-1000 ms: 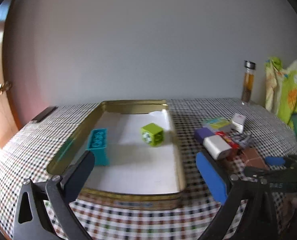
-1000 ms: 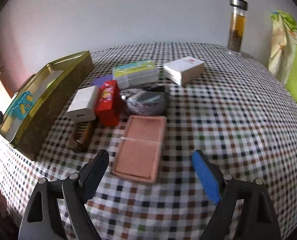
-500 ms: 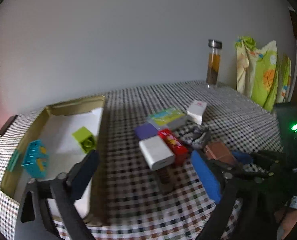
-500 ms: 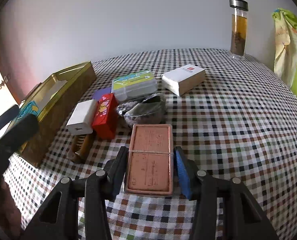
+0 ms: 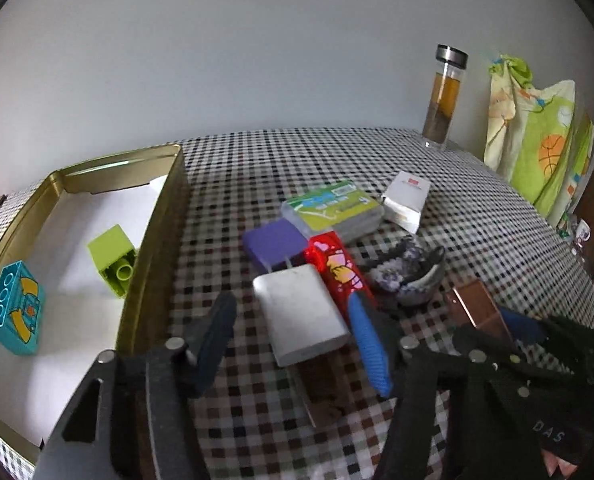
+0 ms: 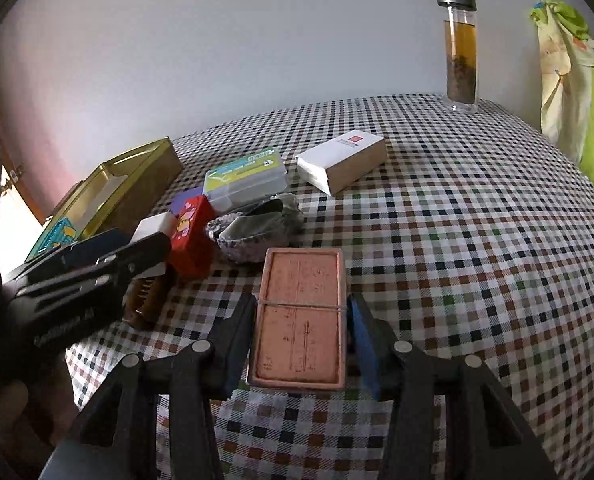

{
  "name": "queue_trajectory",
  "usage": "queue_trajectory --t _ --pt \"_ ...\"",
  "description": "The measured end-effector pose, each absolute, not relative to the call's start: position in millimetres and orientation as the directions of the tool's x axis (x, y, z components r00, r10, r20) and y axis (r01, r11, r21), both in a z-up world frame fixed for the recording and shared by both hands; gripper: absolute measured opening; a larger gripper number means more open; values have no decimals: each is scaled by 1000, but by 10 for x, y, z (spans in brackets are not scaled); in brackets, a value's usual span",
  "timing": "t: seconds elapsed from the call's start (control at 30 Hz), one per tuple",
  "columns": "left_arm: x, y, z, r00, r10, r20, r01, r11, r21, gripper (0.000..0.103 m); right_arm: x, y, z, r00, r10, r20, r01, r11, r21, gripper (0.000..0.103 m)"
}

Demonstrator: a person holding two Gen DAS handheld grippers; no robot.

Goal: Organize rigid objects
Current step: 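Grasp the white charger with the left tool while the right tool holds the wooden box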

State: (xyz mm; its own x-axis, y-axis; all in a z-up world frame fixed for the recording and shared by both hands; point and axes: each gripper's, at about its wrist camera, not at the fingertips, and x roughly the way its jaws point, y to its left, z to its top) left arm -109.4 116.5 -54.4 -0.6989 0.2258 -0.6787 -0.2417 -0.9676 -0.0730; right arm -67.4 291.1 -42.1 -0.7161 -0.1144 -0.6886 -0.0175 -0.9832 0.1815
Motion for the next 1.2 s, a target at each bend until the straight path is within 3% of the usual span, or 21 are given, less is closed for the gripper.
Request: queue_trajectory --t 0.4,0.47,0.53,0.63,0.93,1.2 --pt "-1163 1220 -544 -694 218 -686 -252 -966 -53 60 -674 2918 -416 -717 -111 -689 -27 -982 186 50" --pt "-1127 1222 -540 -693 205 -691 -249 -968 -37 57 -680 2918 -418 -715 -113 -690 -25 -982 187 50" --pt "-1122 1210 -607 -668 201 -717 -256 -966 -32 47 -678 2921 -416 -716 -115 -689 -24 -982 188 50" --pt "-1140 1121 -627 -645 245 -724 -255 -962 -99 39 -676 2922 -417 -716 -114 -689 -25 -982 189 50" --pt "-1229 1124 -625 -644 256 -721 -254 -961 -114 37 -670 2916 -416 -717 -122 -686 -18 -981 193 50" --pt "-1126 1082 -519 -708 255 -659 -248 -963 -106 37 -640 2907 -377 -734 -127 -667 -11 -980 199 49"
